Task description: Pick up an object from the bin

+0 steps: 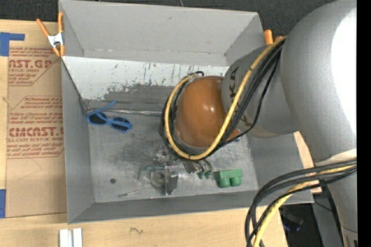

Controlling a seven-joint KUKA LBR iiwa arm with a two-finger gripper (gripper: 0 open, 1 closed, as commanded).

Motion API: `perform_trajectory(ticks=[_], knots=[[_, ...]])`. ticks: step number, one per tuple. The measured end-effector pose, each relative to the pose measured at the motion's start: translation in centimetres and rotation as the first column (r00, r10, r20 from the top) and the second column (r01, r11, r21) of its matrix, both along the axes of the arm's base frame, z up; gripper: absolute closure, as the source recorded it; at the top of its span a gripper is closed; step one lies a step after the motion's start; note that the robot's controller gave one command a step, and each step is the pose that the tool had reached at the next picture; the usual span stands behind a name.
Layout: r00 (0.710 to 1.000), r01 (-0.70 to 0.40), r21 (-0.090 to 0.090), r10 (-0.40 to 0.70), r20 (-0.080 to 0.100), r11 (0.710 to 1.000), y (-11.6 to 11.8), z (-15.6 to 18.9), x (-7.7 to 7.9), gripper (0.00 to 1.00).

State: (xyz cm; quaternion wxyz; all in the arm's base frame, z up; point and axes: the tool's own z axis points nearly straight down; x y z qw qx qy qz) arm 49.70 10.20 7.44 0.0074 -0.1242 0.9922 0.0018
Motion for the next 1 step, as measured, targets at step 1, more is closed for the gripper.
perform_trajectory(ticks=[1], knots=[[0.979,-0.204,-0.005,0.204,-0.005,0.979,-0.27,16.56,0.49,1.00]])
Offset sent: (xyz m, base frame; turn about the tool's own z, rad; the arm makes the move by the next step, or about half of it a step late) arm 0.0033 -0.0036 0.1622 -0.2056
